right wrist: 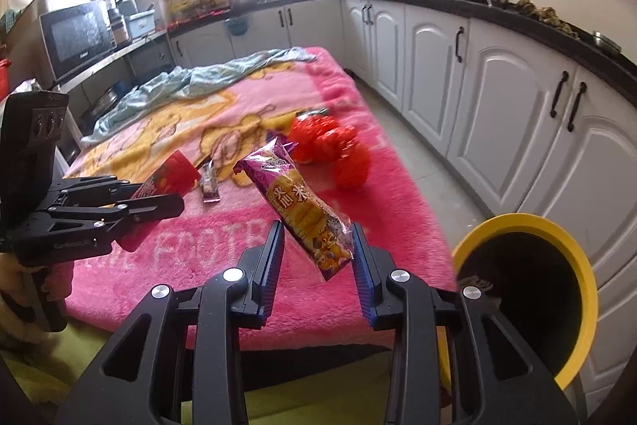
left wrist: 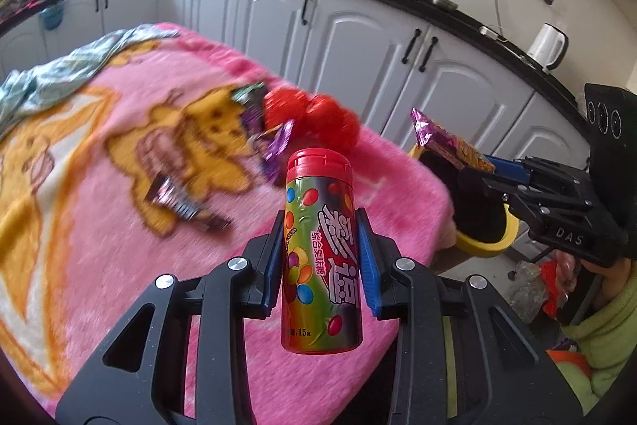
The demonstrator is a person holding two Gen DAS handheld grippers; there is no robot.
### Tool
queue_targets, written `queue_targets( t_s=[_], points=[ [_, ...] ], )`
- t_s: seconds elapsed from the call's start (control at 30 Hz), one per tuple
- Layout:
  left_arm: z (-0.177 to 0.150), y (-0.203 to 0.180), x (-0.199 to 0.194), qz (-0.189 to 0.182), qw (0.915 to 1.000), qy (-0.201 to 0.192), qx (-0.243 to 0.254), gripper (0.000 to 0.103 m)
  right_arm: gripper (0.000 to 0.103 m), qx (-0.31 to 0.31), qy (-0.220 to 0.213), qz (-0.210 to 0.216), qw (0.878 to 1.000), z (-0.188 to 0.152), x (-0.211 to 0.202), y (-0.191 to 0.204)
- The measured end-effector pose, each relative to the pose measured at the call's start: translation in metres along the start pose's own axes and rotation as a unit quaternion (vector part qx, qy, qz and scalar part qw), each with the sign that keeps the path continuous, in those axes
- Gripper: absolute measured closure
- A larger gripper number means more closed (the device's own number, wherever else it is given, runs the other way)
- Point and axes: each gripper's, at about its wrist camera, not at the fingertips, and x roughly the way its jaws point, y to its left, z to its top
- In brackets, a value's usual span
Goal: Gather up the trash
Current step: 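Carry the candy tube and snack bag over the yellow trash bin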
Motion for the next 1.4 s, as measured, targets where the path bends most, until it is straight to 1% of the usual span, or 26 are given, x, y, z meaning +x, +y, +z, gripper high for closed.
queue_targets(
  t_s=[0.3, 0.63, 1.1, 1.27, 1.4],
  points=[
    [0.026, -0.042, 0.010, -0.024, 0.9989, -0.015, 0.037, 0.077, 0.071, 0.033, -0.032, -0.025, 0.999, -0.002, -0.033, -0.031],
    [0.048, -0.089, 0.025, -0.052, 0.9957, -0.025, 0.073, 0.077, 0.071, 0.079, -0.061, -0.059, 0.993, -0.009, -0.067, -0.072],
    [0.069, -0.151, 0.050, -0.091, 0.9899, -0.030, 0.105, 0.077, 0.071, 0.148, -0.090, -0.120, 0.978, -0.034, -0.105, -0.129],
    [0.071, -0.171, 0.067, -0.100, 0.9883, -0.022, 0.113, 0.077, 0.071, 0.167, -0.091, -0.145, 0.971, -0.045, -0.113, -0.145],
    [0.071, -0.184, 0.082, -0.108, 0.9870, -0.013, 0.118, 0.077, 0.071, 0.189, -0.088, -0.156, 0.966, -0.058, -0.115, -0.161]
  ],
)
